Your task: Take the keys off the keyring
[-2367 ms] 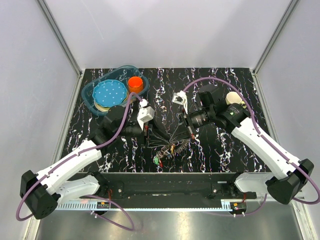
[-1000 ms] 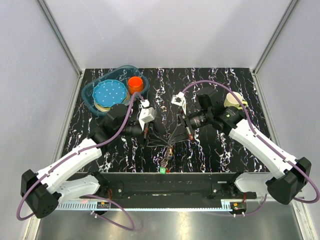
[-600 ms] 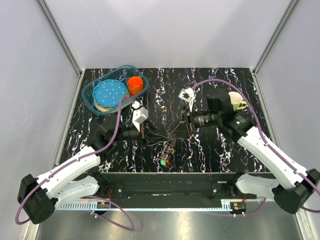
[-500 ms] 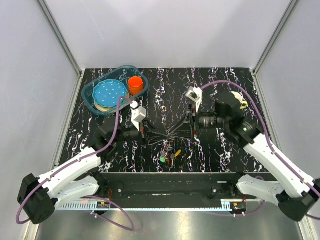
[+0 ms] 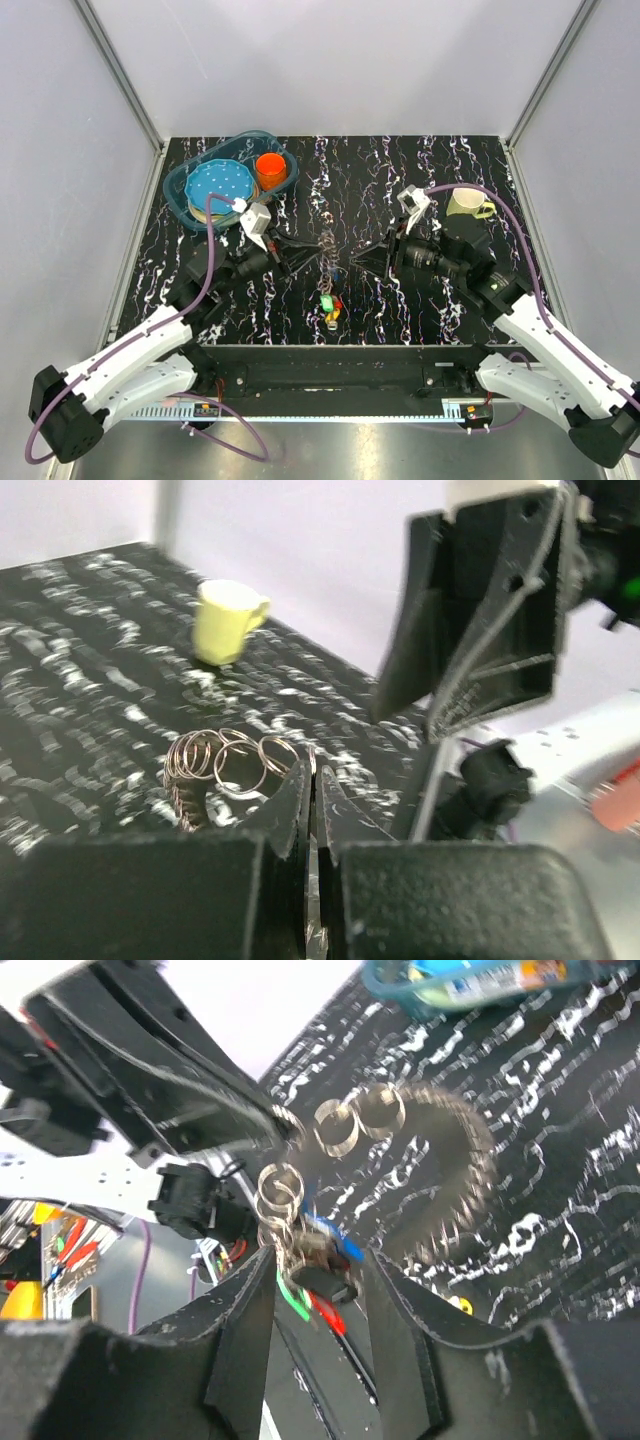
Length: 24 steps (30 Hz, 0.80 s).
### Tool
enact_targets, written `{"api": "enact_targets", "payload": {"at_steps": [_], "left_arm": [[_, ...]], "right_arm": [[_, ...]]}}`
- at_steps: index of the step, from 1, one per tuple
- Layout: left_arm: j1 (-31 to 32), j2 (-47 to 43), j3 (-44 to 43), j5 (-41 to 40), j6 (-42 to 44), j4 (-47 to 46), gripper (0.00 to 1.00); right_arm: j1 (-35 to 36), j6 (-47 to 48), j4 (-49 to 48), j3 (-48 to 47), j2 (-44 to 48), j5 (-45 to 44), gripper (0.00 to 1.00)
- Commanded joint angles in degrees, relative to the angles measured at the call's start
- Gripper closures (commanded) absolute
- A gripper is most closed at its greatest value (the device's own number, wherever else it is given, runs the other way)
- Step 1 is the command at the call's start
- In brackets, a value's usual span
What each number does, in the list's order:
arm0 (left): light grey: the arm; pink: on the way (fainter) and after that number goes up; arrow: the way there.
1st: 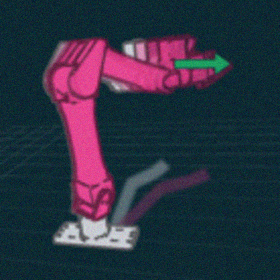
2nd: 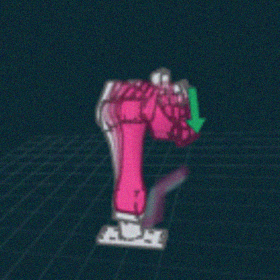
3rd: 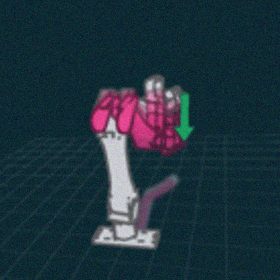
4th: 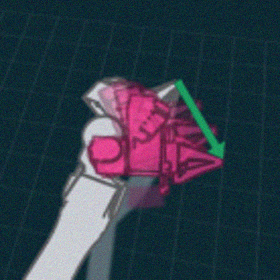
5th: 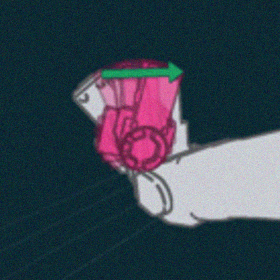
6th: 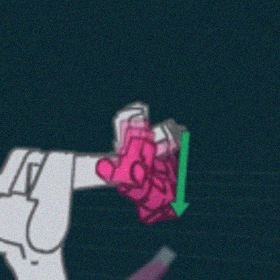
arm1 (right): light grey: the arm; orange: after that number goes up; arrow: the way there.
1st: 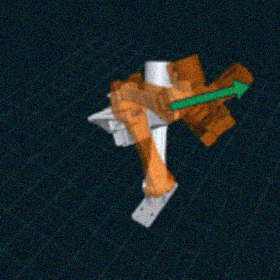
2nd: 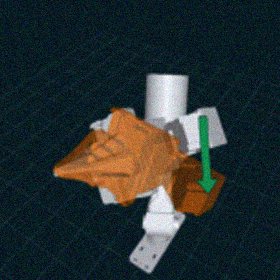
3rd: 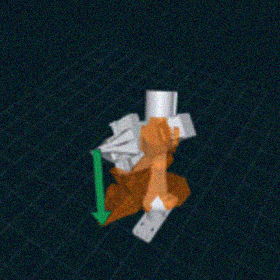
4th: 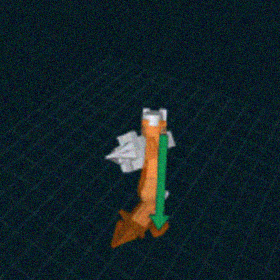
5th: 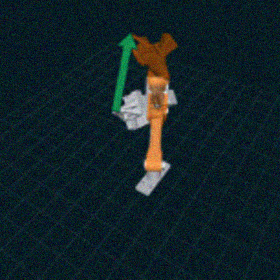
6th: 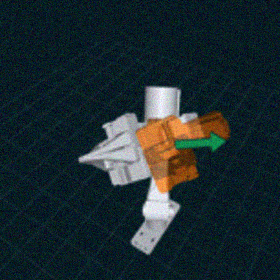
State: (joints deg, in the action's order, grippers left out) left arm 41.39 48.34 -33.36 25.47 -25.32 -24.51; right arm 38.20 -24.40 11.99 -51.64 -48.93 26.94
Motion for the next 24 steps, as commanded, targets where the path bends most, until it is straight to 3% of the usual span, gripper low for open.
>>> {"api": "enact_targets", "payload": {"at_steps": [1, 8, 12, 17, 24], "left_arm": [[-1.7, -4.6, -3.1, -18.7, 6.3, 11.5, 1.0], [-5.6, -11.2, -3.2, -36.0, 9.9, 26.9, 1.0], [-6.4, -12.7, -2.6, -42.4, 10.7, 31.6, 1.0], [-6.5, -16.7, -1.0, -50.3, 9.8, 34.8, 1.0], [-6.5, -19.2, -0.8, -52.3, 9.6, 35.1, 1.0]], "right_arm": [[0.1, -2.6, 2.8, 3.2, -1.6, -7.7, 0.55], [1.0, -8.9, 1.6, 8.8, -12.5, -8.9, 0.72], [10.7, -6.0, 0.4, 9.4, -18.9, -16.8, 0.71], [17.3, -8.0, -0.6, 7.6, -30.2, -21.0, 0.7], [21.0, -8.9, -2.1, 5.1, -40.4, -23.7, 0.67]]}}
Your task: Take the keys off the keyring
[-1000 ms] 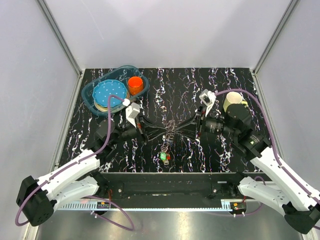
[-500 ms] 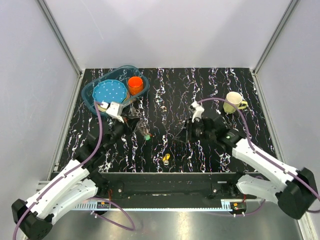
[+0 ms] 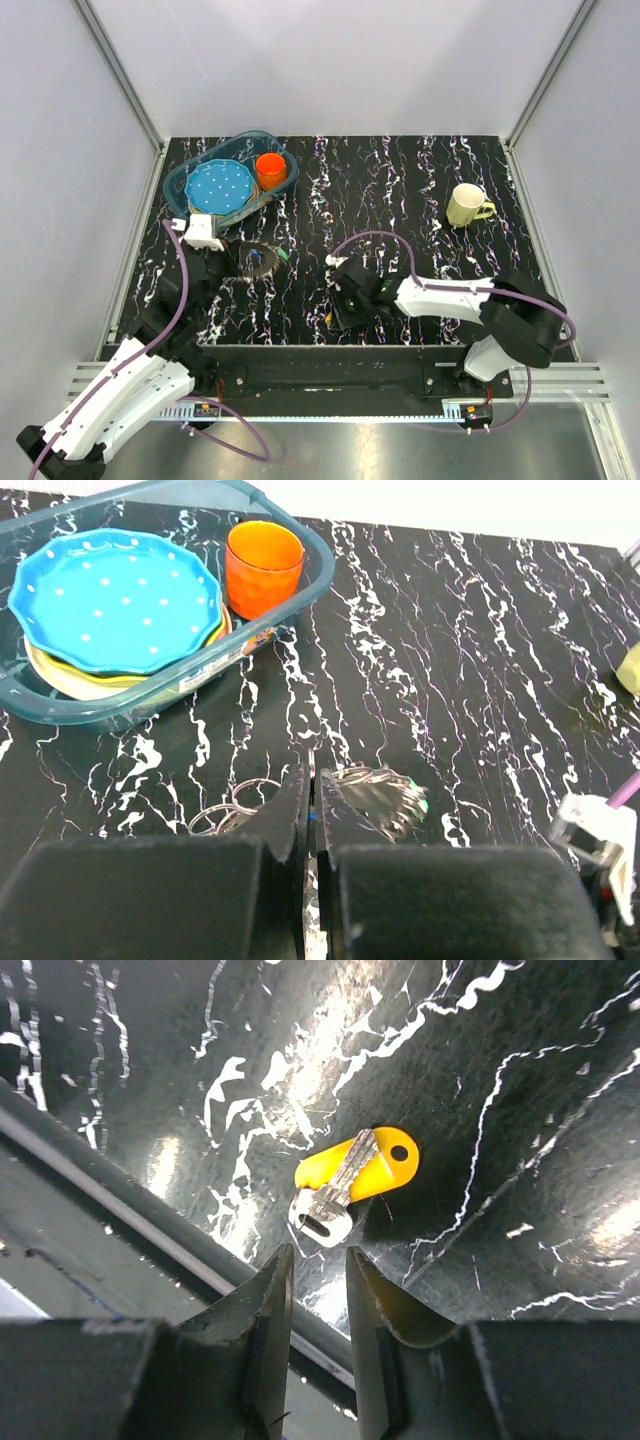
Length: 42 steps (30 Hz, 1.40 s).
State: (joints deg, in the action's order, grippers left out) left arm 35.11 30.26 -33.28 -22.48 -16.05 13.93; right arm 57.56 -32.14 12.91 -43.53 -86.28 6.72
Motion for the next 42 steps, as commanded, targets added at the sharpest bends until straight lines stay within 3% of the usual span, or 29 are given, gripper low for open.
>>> {"api": "enact_targets", "payload": {"at_steps": [1, 14, 23, 30, 42], "left_arm": [[-0.2, -1.2, -0.7, -4.2, 0.3, -3.4, 1.0], [-0.2, -0.8, -0.4, -4.3, 0.1, -4.5, 1.0], [-0.2, -0.3, -0.1, -4.5, -0.1, -4.8, 1.0], [-0.2, -0.6, -0.1, -4.4, -0.2, -4.7, 1.0], [-0.2, 4.0, 0.6, 1.0, -4.6, -5.1, 1.0]], "right_arm": [[1.8, -1.4, -3.4, -3.0, -3.6, -3.7, 0.67], [2.5, -1.6, -3.2, -5.2, -8.1, -6.4, 0.67], [1.9, -3.1, 4.4, -8.2, -9.0, -19.6, 0.76], [-4.3, -2.9, 4.8, -4.5, -6.0, -21.7, 0.8], [-22.3, -1.5, 5.5, -0.4, 0.9, -24.3, 0.82]]}}
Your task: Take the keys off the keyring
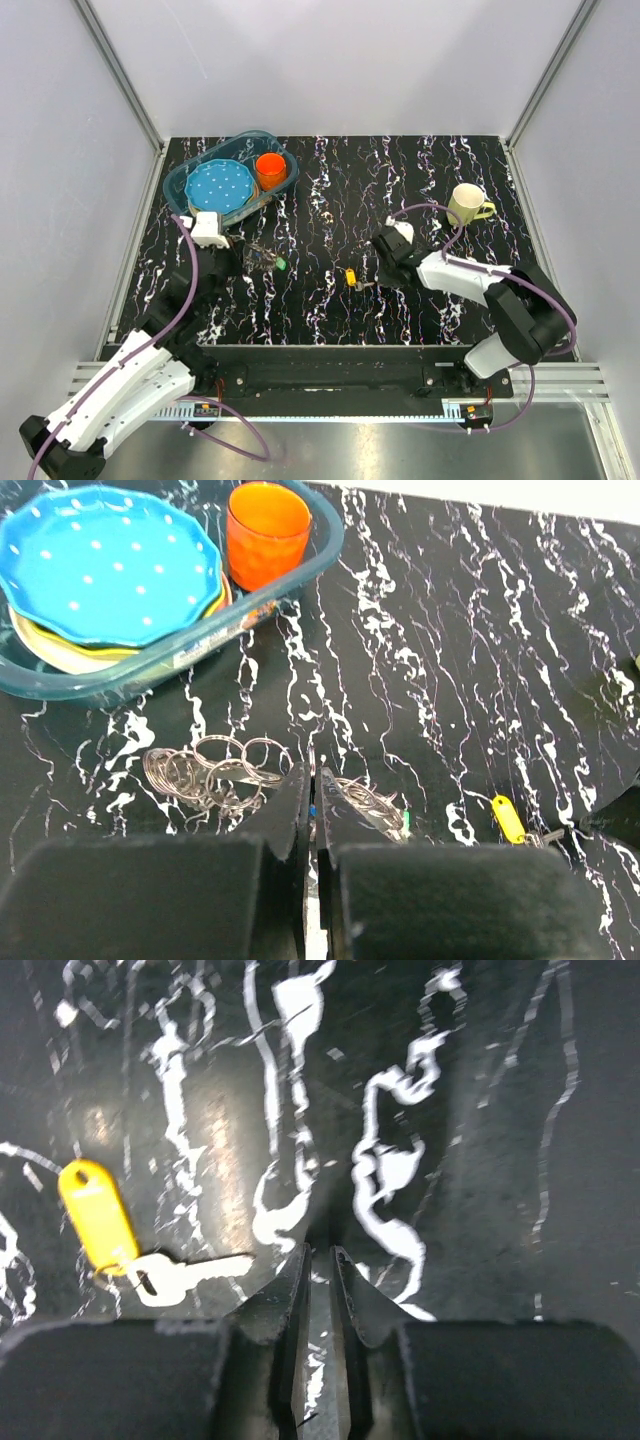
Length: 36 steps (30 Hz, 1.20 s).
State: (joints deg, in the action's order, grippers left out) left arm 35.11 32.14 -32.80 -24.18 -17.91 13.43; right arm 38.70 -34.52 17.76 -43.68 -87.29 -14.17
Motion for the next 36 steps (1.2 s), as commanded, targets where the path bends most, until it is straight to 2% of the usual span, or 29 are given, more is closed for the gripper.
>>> {"api": "enact_targets", "payload": {"at_steps": [1, 4, 9, 11, 14, 17, 28, 32, 36], "left_arm": [[-0.2, 3.4, 0.1, 3.2, -3.0, -4.7, 1.0], [-0.2, 5.5, -0.1, 3.7, -3.9, -5.3, 1.0], [-0.2, 8.0, 3.3, 6.7, -6.9, -10.9, 1.0], [-0.3, 8.8, 6.2, 8.5, -9.0, -15.3, 1.0], [-0.3, 10.9, 7.4, 8.8, -11.5, -17.1, 1.0], [-0.3, 12.8, 8.1, 8.0, -12.1, -18.1, 1.0], [-1.4, 16.7, 9.7, 5.8, -12.9, -18.9, 1.0], [-3.3, 22.3, 6.4, 6.2, -15.2, -16.5, 1.0], [-4.7, 27.6, 3.5, 7.6, -16.4, -16.5, 1.0]], "right_arm": [[-3.9, 1.2, 0.6, -0.7, 1.6, -3.4, 0.82], [-4.0, 4.2, -1.4, -2.3, 2.7, 0.2, 0.8], [-4.0, 4.3, -7.9, -2.1, 5.8, 15.8, 0.78], [-4.0, 1.8, -9.6, -2.1, 6.0, 22.6, 0.78], [-4.0, -2.5, -14.8, -0.6, 6.3, 29.4, 0.8], [-4.0, -6.0, -20.8, 1.1, 5.4, 33.0, 0.8], [-3.9, -8.3, -25.0, 1.4, -3.7, 35.4, 0.81], [-3.9, -7.2, -24.3, 1.6, -5.6, 34.7, 0.8], [-4.0, -5.8, -20.8, 2.4, -4.7, 27.6, 0.81]]}}
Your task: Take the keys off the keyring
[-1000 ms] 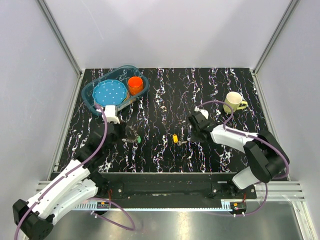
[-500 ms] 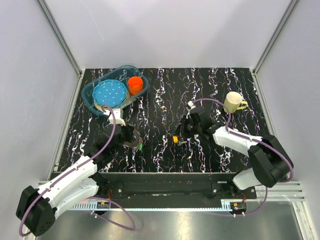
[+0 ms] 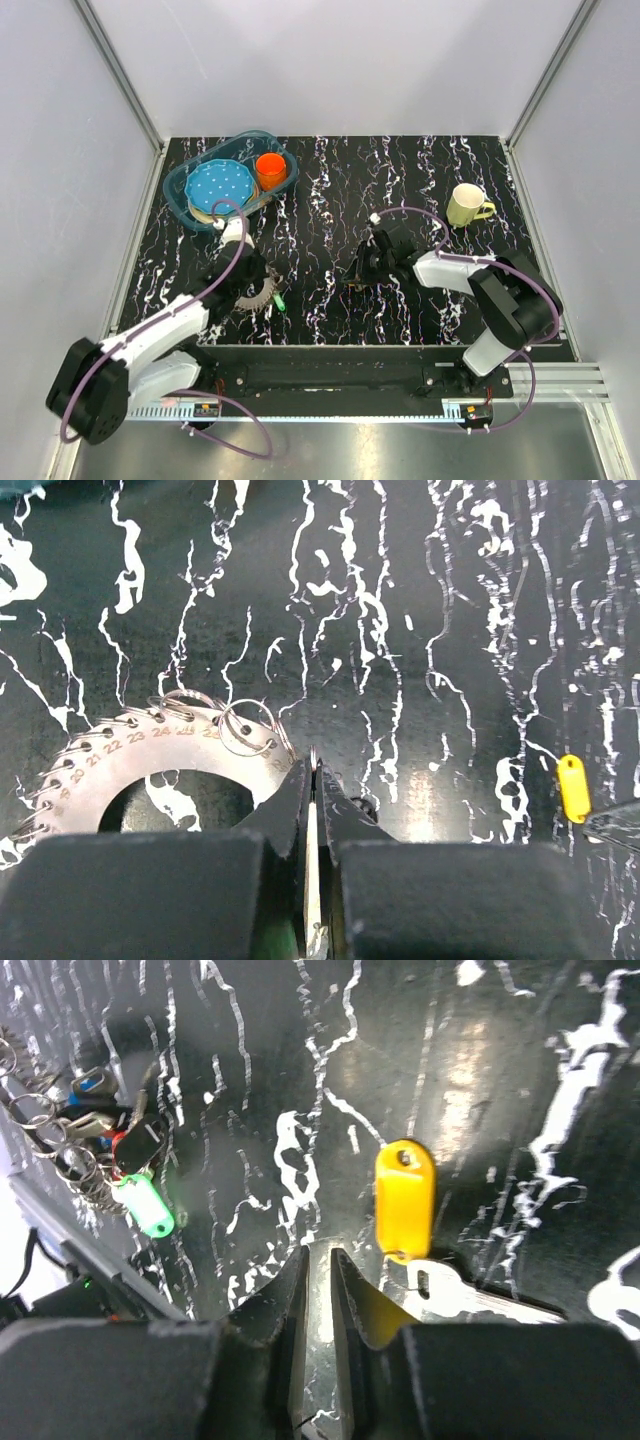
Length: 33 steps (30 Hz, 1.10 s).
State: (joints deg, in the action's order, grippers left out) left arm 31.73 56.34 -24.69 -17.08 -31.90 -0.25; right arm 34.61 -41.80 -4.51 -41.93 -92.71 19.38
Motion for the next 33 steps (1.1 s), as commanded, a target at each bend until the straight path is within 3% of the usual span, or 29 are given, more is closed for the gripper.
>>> {"api": "enact_targets", "payload": {"at_steps": [1, 4, 14, 18, 19, 22, 23, 24, 25, 26, 27, 28, 33], "left_arm": [[-1.4, 4.3, -5.1, 0.5, -2.6, -2.8, 1.0], [-2.0, 7.7, -5.7, -0.1, -3.4, -2.1, 1.0], [-2.5, 15.8, -13.1, -3.7, -4.8, 4.6, 0.89], [-2.5, 14.8, -16.3, -5.2, -4.4, 7.3, 0.59], [-2.5, 14.5, -16.9, -5.2, -4.1, 8.2, 0.57], [-2.5, 12.1, -19.1, -3.9, -2.1, 10.8, 0.51], [-2.5, 11.0, -19.3, -3.1, -1.2, 11.0, 0.35], [-2.5, 10.0, -19.6, -1.7, 0.1, 11.1, 0.21], [-2.5, 7.6, -20.4, 0.3, 1.6, 11.6, 0.01], [-2.5, 6.4, -21.0, 1.0, 2.2, 13.2, 0.01], [-2.5, 5.1, -21.5, 2.0, 3.0, 13.7, 0.01], [-2.5, 3.8, -22.4, 5.4, 5.2, 13.8, 0.01], [-2.5, -7.5, -22.6, 16.5, 9.5, 9.3, 0.01]], "right_arm": [[0.1, 2.5, 2.8, 0.6, 0.9, -10.1, 0.81], [-0.2, 3.3, 9.3, 1.2, 2.2, -18.7, 0.81], [-1.7, 7.1, 15.0, 0.5, 7.1, -31.1, 0.78], [-1.8, 10.0, 15.9, -0.4, 9.5, -36.7, 0.74], [-1.9, 10.6, 16.7, -0.7, 10.0, -37.1, 0.72], [-1.8, 14.3, 17.9, -2.3, 13.6, -34.8, 0.58], [-1.8, 15.3, 18.2, -3.2, 16.0, -33.7, 0.47], [-1.8, 16.6, 18.8, -3.7, 17.5, -32.5, 0.41], [-1.9, 17.1, 19.7, -4.1, 19.1, -31.8, 0.37], [-1.8, 17.8, 20.3, -5.0, 22.7, -31.1, 0.33], [-1.9, 18.2, 20.9, -5.3, 24.7, -30.5, 0.13], [-1.8, 18.2, 22.2, -5.9, 26.4, -30.4, 0.01], [-1.8, 20.6, 26.6, -11.5, 36.1, -26.0, 0.0]]}}
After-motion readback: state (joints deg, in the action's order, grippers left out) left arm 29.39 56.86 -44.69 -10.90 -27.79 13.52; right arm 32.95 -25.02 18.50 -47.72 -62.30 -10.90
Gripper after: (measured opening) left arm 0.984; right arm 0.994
